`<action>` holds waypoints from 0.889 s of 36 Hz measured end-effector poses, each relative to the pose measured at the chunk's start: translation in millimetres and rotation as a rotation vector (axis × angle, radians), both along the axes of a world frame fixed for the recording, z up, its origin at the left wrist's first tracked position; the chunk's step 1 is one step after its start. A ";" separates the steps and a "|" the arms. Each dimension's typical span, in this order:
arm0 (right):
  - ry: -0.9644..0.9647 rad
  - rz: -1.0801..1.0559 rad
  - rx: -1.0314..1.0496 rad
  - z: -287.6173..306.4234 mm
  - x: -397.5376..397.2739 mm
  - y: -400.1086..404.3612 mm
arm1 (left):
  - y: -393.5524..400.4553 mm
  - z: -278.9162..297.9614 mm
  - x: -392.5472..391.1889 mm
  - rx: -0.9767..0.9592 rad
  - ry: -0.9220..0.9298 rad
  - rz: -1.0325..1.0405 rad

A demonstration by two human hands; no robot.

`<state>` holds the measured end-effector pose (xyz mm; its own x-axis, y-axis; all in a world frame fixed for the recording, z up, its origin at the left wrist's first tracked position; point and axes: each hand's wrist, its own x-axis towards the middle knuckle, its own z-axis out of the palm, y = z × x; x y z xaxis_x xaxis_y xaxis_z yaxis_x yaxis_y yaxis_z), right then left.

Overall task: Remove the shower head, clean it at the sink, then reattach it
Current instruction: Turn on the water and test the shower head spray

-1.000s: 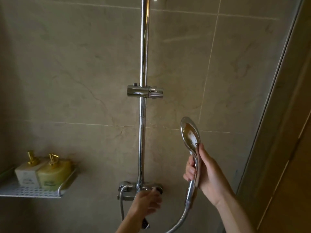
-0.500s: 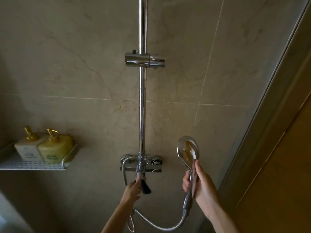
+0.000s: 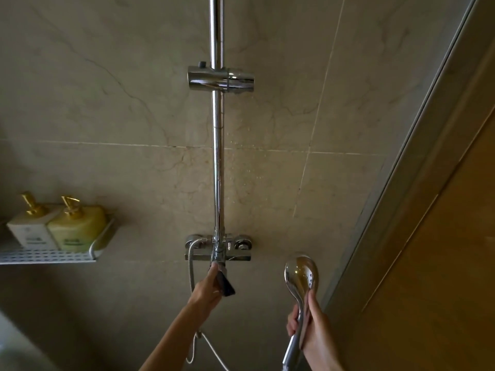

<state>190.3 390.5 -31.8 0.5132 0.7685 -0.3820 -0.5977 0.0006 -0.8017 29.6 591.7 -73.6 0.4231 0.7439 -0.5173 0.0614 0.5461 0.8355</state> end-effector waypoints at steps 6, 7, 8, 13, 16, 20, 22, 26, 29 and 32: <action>-0.014 0.010 -0.029 -21.5 3.1 -7.8 | 6.1 15.4 -2.9 -0.051 0.066 0.010; -0.013 0.003 -0.028 -25.6 4.2 -8.7 | 7.7 18.1 -3.8 -0.059 0.072 -0.003; -0.014 0.002 -0.027 -29.5 5.2 -9.7 | 8.7 20.1 -5.2 -0.067 0.072 -0.018; -0.020 -0.014 -0.049 -41.0 9.0 -13.5 | 11.9 22.2 -6.5 -0.069 0.119 -0.051; -0.046 -0.037 -0.063 -44.4 11.1 -15.5 | 10.7 22.6 -6.4 -0.046 0.136 -0.064; -0.053 -0.057 -0.067 -50.1 18.8 -22.3 | 8.4 23.1 -6.3 -0.028 0.159 -0.083; -0.044 -0.061 -0.065 -52.1 22.2 -25.5 | 7.7 24.2 -5.8 -0.025 0.165 -0.090; -0.035 -0.067 -0.050 -55.3 27.9 -29.0 | 7.2 23.5 -4.4 -0.036 0.158 -0.105; -0.027 -0.071 -0.052 -58.8 30.3 -31.0 | 7.4 19.9 -4.1 -0.020 0.185 -0.079; -0.016 -0.073 -0.050 -63.4 32.1 -32.4 | 6.2 22.1 -5.3 -0.026 0.179 -0.074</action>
